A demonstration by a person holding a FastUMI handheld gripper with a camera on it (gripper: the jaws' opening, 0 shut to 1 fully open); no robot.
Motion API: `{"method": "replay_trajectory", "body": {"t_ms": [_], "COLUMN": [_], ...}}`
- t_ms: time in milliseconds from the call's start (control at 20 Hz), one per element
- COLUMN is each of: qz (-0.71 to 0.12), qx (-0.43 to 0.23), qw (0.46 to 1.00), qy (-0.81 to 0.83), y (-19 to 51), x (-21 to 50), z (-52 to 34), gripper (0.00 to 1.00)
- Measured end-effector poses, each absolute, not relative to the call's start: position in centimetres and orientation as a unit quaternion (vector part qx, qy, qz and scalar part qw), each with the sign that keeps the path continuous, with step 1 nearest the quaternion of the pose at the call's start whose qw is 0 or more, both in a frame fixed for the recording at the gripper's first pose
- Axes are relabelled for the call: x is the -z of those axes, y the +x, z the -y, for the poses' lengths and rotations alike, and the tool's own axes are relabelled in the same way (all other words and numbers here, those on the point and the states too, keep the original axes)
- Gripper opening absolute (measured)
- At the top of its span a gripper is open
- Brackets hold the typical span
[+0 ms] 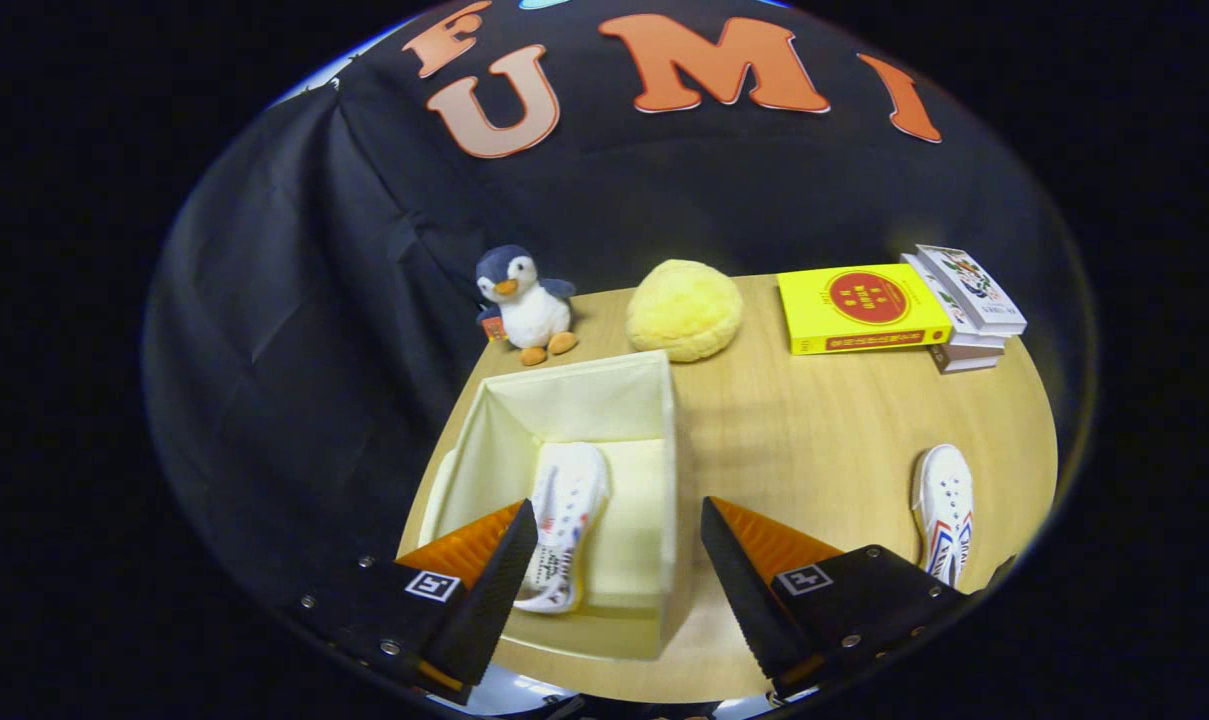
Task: Open the storage box then place both shoes into the box .Put the left shoe in first, then the right shoe, with the right side of both shoes facing outward in a uniform manner.
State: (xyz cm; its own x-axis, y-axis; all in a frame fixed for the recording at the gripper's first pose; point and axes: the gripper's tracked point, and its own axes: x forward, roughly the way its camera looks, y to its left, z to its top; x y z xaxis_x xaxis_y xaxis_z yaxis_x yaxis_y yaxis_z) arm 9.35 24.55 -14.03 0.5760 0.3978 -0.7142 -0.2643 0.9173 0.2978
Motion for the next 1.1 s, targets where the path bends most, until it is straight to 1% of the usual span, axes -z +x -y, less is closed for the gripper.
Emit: {"method": "replay_trajectory", "body": {"t_ms": [350,650,900,1100], "qz": [-0.430,-0.462,-0.511,-0.557], "qx": [-0.100,-0.052,-0.052,-0.076], "qw": [0.893,0.882,0.854,0.821], "qy": [0.081,0.071,0.080,0.097], "y": [10.1,9.8,9.1,8.2], "x": [16.4,20.3,24.4,27.7], "z": [-9.1,1.6,6.2,6.8], "gripper": [0.99,0.99,0.99,0.98]}}
